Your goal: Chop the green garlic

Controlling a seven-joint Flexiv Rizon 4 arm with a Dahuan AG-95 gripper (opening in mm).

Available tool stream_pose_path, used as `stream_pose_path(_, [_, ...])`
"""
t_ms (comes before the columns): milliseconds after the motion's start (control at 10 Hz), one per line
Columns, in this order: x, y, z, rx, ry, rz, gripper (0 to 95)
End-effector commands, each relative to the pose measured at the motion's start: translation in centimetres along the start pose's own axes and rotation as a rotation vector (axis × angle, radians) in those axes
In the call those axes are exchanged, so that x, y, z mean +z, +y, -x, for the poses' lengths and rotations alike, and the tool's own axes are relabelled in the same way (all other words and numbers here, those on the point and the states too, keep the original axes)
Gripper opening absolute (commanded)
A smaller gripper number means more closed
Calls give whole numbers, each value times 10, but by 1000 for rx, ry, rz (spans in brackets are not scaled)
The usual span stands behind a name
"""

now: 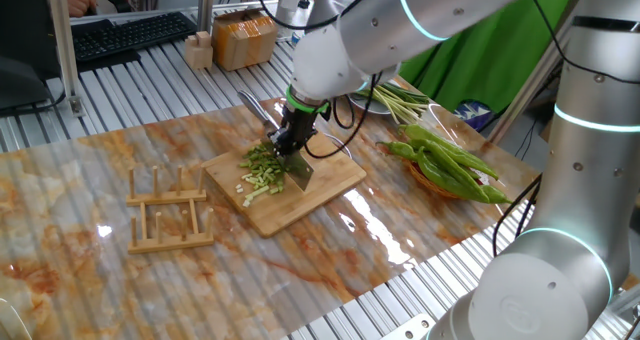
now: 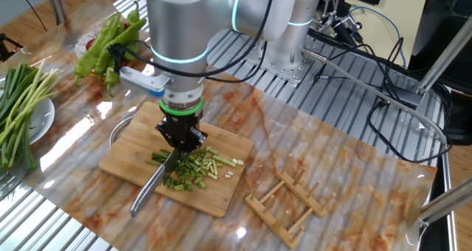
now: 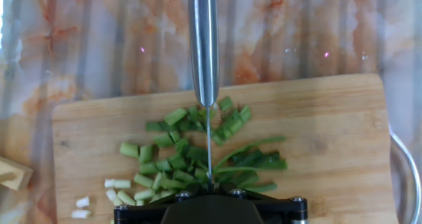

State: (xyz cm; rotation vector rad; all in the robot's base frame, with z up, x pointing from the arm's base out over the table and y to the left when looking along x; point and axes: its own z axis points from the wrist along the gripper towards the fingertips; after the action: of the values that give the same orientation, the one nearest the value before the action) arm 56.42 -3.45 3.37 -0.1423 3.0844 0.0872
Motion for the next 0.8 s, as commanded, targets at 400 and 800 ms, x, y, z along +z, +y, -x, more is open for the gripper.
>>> stream_pose_path(400, [-21, -1, 4, 1, 30, -31, 0])
stream_pose_path(800, [-35, -3, 4, 6, 35, -33, 0])
